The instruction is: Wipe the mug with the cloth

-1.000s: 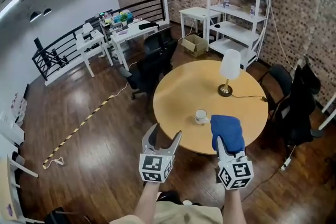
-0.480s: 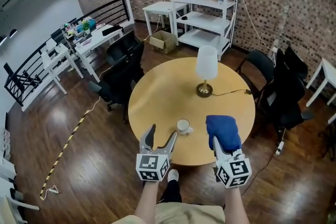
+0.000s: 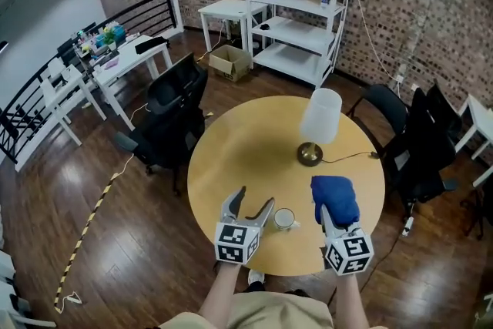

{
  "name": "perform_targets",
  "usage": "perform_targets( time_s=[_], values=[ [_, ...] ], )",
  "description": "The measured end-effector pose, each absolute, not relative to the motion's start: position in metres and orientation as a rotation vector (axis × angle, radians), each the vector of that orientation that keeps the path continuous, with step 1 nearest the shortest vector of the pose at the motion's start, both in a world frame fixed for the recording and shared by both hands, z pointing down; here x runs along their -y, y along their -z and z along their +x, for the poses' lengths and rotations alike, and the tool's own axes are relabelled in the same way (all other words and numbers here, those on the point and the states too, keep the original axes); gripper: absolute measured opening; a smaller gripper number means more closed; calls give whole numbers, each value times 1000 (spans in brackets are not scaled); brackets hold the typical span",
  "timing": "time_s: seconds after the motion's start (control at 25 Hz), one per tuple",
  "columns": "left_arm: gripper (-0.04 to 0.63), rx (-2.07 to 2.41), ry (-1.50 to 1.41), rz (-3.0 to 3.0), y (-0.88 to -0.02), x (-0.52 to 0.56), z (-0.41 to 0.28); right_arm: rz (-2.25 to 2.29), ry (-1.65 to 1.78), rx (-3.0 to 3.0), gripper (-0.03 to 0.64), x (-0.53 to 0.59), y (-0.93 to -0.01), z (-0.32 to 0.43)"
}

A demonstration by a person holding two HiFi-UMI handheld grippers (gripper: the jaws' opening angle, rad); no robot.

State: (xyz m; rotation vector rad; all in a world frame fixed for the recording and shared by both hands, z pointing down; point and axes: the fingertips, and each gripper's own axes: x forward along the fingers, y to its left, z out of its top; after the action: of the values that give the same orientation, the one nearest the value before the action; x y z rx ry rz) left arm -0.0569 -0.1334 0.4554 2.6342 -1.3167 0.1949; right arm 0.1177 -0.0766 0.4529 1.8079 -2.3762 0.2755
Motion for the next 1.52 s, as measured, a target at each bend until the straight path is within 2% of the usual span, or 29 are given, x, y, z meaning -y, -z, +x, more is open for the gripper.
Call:
perform_targets(
  time_s=[0.48, 0.84, 1.2, 1.52],
  values=[
    [304, 1163, -367, 2426, -575, 158, -42, 1754, -374, 2313, 55, 150, -495, 133],
    [296, 1275, -329, 2114, -641, 116, -30, 1531, -431, 2406, 55, 190, -521, 145],
    [276, 1178, -231, 1815, -698, 54, 28, 1347, -458, 2482, 55, 192, -533, 151],
    [264, 1272, -152, 1695, -730, 68, 85, 1251, -422, 2480, 57, 180, -548, 165]
  ],
)
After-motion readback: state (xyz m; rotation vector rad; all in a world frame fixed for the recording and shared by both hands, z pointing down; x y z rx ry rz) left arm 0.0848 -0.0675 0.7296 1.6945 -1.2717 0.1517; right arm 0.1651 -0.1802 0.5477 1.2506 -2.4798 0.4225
